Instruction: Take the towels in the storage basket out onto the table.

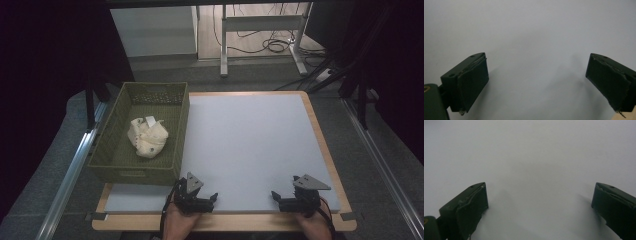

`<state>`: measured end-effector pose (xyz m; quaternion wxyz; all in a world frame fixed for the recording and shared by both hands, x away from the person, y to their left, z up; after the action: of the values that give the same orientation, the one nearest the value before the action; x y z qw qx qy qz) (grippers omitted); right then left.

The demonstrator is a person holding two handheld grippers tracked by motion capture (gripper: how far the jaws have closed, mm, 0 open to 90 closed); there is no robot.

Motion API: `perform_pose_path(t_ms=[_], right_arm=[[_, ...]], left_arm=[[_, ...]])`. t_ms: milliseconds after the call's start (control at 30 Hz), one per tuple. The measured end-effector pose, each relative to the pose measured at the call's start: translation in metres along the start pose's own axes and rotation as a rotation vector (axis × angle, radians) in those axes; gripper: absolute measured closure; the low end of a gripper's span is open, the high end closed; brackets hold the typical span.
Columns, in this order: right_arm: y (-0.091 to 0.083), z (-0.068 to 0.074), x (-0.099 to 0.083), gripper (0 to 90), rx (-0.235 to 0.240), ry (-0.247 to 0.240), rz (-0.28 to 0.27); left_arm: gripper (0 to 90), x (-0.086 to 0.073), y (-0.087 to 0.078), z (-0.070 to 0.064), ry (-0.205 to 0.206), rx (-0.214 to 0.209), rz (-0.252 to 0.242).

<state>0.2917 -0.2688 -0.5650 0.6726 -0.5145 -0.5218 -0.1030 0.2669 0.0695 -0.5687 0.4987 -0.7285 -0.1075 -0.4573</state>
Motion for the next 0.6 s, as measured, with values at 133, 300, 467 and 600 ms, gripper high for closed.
perform_pose_path(t_ms=[133,300,467,600], right_arm=[[0.000,0.000,0.000,0.5,0.000,0.001,0.000],[0.000,0.000,0.000,0.5,0.000,0.001,0.000],[0.000,0.000,0.000,0.5,0.001,0.001,0.000],[0.000,0.000,0.000,0.5,0.000,0.001,0.001]], left_arm=[[4.8,0.007,-0.002,-0.001,0.034,-0.024,0.024],[5.2,0.018,-0.001,-0.001,0.076,-0.055,0.046],[5.3,0.027,0.003,-0.001,0.097,-0.077,0.069],[5.3,0.040,0.010,-0.003,0.106,-0.105,0.102]])
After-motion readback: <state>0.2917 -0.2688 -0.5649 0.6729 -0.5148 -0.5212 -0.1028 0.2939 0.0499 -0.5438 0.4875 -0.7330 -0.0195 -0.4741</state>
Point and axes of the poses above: each handheld gripper's, and its own axes: y roughly forward along the jaws, x roughly out of its top, z roughly to its left, the point moved 3 cm from there along y, roughly forward along the jaws, and after that the axes turned 2 degrees about -y, right-handed, at the moved point
